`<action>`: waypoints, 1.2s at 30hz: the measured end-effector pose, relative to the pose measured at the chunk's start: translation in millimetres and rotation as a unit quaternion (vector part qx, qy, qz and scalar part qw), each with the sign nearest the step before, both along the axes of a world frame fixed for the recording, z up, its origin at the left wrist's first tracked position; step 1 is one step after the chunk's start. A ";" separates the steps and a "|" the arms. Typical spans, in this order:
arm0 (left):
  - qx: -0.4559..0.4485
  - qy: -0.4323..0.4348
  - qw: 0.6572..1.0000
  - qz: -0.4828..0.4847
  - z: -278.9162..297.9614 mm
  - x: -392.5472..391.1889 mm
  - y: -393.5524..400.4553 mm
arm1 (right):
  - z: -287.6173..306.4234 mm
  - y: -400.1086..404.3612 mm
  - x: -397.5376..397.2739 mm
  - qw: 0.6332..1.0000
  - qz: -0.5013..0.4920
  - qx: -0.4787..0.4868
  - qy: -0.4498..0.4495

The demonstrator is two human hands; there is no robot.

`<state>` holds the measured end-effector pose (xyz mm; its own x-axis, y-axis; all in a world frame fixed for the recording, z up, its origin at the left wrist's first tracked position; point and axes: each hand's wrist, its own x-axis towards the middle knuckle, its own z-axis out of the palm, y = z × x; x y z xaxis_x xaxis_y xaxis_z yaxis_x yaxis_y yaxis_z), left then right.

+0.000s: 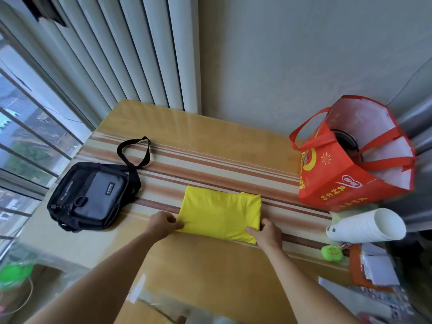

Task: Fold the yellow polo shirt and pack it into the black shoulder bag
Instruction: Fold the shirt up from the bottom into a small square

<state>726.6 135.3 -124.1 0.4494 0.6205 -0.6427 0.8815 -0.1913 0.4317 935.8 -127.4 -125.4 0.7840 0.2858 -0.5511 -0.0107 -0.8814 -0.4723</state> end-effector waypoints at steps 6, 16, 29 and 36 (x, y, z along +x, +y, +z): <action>-0.013 0.041 0.999 -0.018 7.8 11.2 -6.9 | 4.2 -0.5 -6.2 1.000 -0.025 0.000 -0.003; -0.056 0.048 0.997 0.016 -2.1 3.1 -12.5 | -3.3 -10.8 0.3 0.996 -0.029 -0.035 0.076; -0.309 -0.139 0.941 0.000 30.0 61.8 -57.9 | 42.8 33.0 -38.9 0.981 0.005 0.180 0.068; -0.462 -0.206 0.854 0.118 33.3 49.1 -32.8 | 50.6 88.8 -96.7 0.960 0.200 0.197 0.010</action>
